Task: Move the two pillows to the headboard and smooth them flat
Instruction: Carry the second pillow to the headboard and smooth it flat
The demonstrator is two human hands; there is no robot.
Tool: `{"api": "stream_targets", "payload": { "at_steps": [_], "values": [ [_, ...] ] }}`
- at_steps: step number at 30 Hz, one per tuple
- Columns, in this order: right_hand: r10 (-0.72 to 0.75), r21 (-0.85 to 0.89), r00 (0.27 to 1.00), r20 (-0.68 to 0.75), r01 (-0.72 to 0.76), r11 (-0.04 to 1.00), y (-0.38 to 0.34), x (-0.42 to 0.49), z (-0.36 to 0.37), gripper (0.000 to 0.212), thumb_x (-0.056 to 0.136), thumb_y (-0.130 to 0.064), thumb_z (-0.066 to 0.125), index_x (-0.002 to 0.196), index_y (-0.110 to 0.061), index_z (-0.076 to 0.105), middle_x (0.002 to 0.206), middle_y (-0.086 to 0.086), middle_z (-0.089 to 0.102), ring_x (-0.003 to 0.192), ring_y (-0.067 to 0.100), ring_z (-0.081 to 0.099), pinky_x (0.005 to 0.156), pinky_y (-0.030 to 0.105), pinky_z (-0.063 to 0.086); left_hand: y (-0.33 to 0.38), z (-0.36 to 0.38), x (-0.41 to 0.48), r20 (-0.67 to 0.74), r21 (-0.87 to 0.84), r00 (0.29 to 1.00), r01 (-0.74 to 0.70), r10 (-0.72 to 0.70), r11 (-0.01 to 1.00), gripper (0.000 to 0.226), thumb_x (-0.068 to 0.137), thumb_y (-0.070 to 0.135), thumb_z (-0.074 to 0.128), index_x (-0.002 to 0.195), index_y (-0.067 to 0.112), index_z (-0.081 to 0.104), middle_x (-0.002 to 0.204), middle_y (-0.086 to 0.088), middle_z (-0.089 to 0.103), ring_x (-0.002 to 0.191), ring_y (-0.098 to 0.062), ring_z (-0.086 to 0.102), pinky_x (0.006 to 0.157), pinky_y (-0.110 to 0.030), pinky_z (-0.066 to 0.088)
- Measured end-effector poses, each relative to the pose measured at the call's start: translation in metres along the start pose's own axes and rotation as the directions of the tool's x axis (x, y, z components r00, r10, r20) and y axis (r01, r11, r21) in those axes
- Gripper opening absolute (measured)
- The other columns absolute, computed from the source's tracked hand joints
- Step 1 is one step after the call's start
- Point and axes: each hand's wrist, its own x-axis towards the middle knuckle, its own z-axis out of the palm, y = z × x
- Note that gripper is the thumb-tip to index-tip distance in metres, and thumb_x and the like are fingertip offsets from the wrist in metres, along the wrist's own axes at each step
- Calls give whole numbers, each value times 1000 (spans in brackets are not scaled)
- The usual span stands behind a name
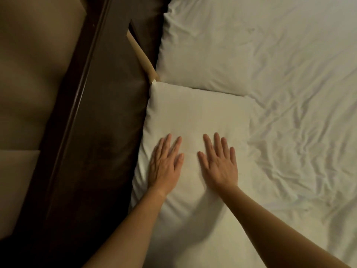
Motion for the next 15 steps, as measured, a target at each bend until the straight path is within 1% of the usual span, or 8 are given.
{"api": "stream_targets", "payload": {
  "at_steps": [3, 6, 9, 11, 15],
  "values": [
    [70, 1, 997, -29, -70, 998, 15, -5, 5, 67, 105, -74, 2, 164, -51, -18, 175, -13, -18, 161, 14, -19, 131, 45, -8, -20, 2, -11, -19, 51, 998, 58, -57, 997, 58, 111, 50, 36, 167, 36, 32, 175, -1, 26, 163, -21, 20, 130, -44, 21],
    [160, 29, 987, -26, -159, 987, 30, -11, 6, 67, 106, -73, 6, 166, -49, -13, 177, -12, -13, 164, 17, -10, 132, 47, -2, -38, 0, -22, -3, 61, 996, 92, -92, 994, 58, 111, 52, 33, 167, 36, 30, 176, 0, 25, 163, -21, 18, 131, -42, 20],
    [273, 45, 961, 30, -275, 961, 50, -21, 6, 68, 106, -72, 10, 167, -48, -9, 179, -8, -6, 165, 23, -2, 131, 51, 6, -48, -4, -32, 37, 23, 990, 137, -138, 990, 59, 111, 53, 31, 168, 36, 28, 177, 1, 21, 164, -22, 14, 131, -42, 19],
    [331, 32, 941, 70, -334, 942, 63, -29, 4, 69, 104, -72, 9, 167, -48, -7, 179, -6, -1, 165, 26, 0, 131, 53, 7, -51, -7, -36, 52, 0, 987, 152, -151, 988, 59, 111, 52, 31, 167, 36, 29, 177, 0, 19, 164, -23, 14, 131, -42, 20],
    [380, -23, 921, 91, -379, 925, 77, -41, -6, 72, 105, -69, 10, 170, -40, -3, 179, -1, 1, 165, 30, 0, 131, 54, 7, -47, -18, -40, 90, -52, 973, 219, -214, 974, 57, 112, 52, 32, 167, 39, 27, 178, 2, 13, 164, -23, 14, 130, -44, 23]
  ]
}}
